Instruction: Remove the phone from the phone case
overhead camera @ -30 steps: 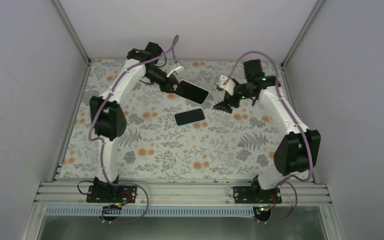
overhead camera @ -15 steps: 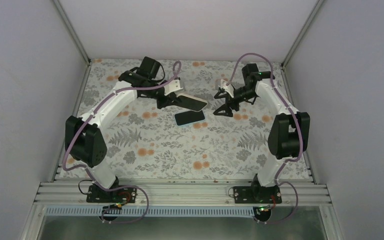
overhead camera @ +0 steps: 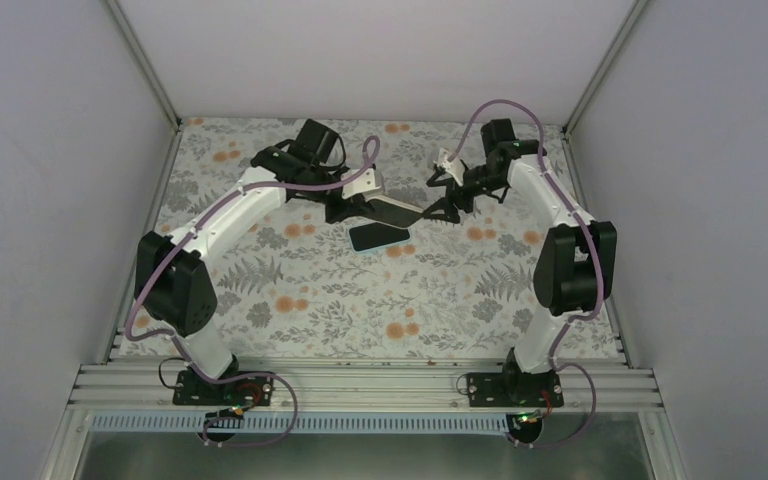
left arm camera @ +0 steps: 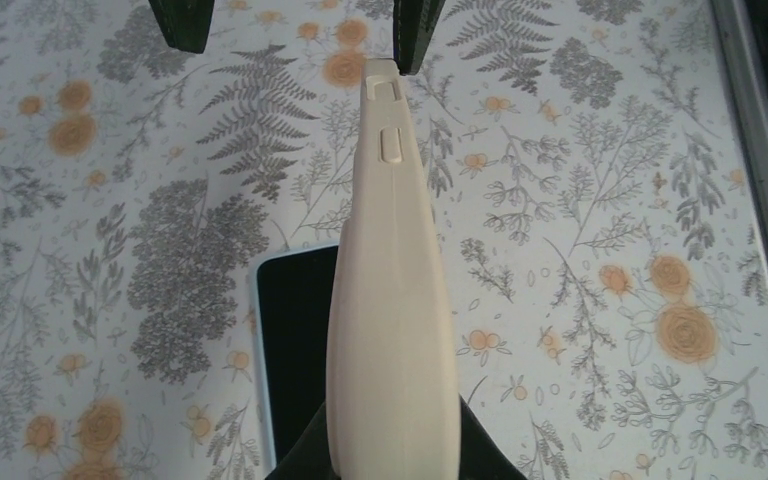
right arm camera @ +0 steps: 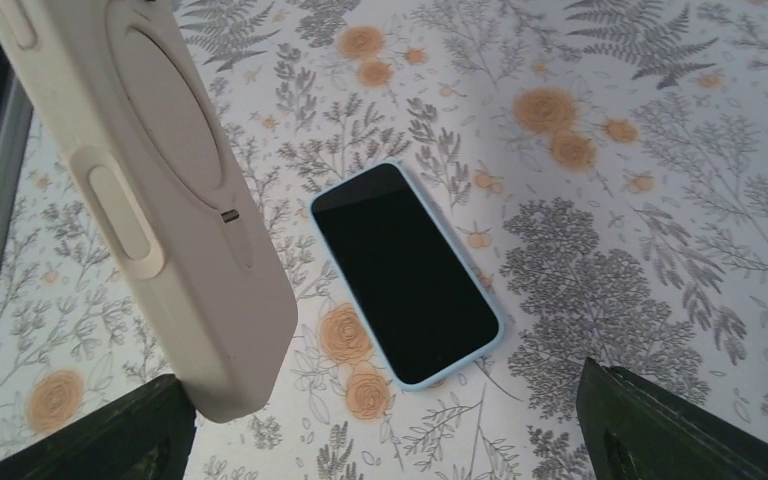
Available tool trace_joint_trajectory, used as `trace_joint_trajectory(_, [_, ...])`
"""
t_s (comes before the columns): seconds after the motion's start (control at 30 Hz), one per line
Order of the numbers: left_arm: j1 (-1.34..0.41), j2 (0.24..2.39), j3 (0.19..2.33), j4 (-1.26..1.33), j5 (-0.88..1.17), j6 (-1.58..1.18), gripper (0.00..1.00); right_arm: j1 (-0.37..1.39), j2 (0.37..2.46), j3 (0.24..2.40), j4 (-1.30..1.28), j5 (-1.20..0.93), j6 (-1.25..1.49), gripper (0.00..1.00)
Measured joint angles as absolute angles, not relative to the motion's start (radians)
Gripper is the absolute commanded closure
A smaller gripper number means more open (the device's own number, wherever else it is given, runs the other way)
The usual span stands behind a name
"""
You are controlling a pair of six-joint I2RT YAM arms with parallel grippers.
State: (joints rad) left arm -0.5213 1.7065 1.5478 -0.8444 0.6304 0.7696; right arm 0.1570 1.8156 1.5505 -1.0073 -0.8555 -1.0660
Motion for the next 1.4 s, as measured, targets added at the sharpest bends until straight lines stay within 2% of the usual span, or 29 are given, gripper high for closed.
trace_joint_trajectory(0.53, [-0.535,1.713,1.566,-0.836,0.542,0.768,0.98,0.163,1.832,1.541,-0.894,-0.797,-0.934,0.03])
trace_joint_trajectory(0.87, [-0.546,1.718,1.571,-0.859,0.482,0.776,0.98,0.167,1.948,1.656,-0.934,-0.753,-0.93,0.04])
trace_joint_trajectory(1.2, [-0.604,1.718,1.573,-0.915,0.601,0.801,0.98,0.167,1.965,1.682,-0.872,-0.672,-0.935,0.04])
trace_joint_trajectory(1.4, [-0.598,1.718,1.574,-0.914,0.59,0.801,0.98,0.167,1.839,1.512,-0.857,-0.625,-0.979,0.03])
